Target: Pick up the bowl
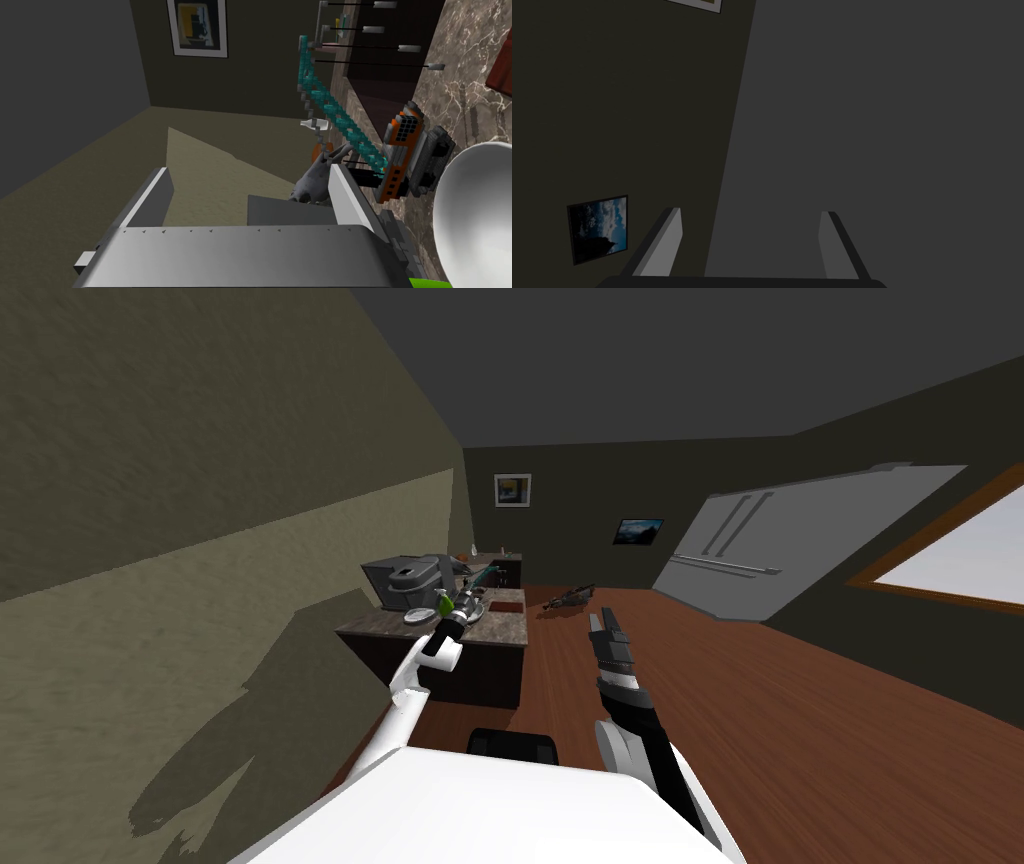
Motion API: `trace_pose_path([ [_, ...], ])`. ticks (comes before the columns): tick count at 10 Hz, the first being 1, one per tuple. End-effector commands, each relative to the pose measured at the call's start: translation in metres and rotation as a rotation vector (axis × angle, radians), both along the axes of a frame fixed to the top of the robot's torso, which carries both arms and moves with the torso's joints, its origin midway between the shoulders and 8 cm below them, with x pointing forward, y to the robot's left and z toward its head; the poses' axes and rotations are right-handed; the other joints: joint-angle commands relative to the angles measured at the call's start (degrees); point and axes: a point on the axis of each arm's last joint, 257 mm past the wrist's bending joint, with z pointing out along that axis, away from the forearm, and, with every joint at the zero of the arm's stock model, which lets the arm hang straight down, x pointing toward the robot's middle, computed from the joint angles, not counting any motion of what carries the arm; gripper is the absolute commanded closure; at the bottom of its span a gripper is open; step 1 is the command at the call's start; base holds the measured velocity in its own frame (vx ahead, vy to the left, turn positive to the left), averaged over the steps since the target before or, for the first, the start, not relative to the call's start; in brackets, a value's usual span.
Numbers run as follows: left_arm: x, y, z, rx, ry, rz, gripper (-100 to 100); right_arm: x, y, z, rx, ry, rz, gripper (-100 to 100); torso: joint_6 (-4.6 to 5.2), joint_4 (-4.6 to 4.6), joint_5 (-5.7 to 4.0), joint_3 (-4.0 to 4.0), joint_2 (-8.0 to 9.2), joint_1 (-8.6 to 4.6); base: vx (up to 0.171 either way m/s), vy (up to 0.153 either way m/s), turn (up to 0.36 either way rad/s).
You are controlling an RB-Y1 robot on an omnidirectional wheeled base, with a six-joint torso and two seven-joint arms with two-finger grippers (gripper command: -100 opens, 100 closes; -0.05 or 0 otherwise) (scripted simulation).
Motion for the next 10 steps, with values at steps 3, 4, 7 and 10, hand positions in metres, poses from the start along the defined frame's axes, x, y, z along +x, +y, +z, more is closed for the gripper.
trace_pose_path([
  [3,0.020,-0.001,-0.014,-0.009,0.082,0.013,-100,0.000,0.000,0.000,0.000,0.000,0.000,0,-0.01,0.00,-0.01,-0.01,-0.03,-0.05,-0.025,0.015,0.004],
  [4,0.020,0.001,-0.021,-0.008,0.109,0.022,-100,0.000,0.000,0.000,0.000,0.000,0.000,0,0.00,0.00,-0.01,-0.01,-0.01,-0.02,-0.023,0.017,0.002],
  [7,0.032,0.001,-0.031,-0.013,0.165,0.034,-100,0.000,0.000,0.000,0.000,0.000,0.000,0,-0.01,0.00,0.00,-0.01,-0.03,-0.03,-0.019,0.014,0.005],
  [10,0.054,0.000,-0.042,-0.020,0.243,0.051,-100,0.000,0.000,0.000,0.000,0.000,0.000,0,-0.01,-0.01,0.00,-0.02,-0.04,-0.03,-0.019,0.015,0.014],
])
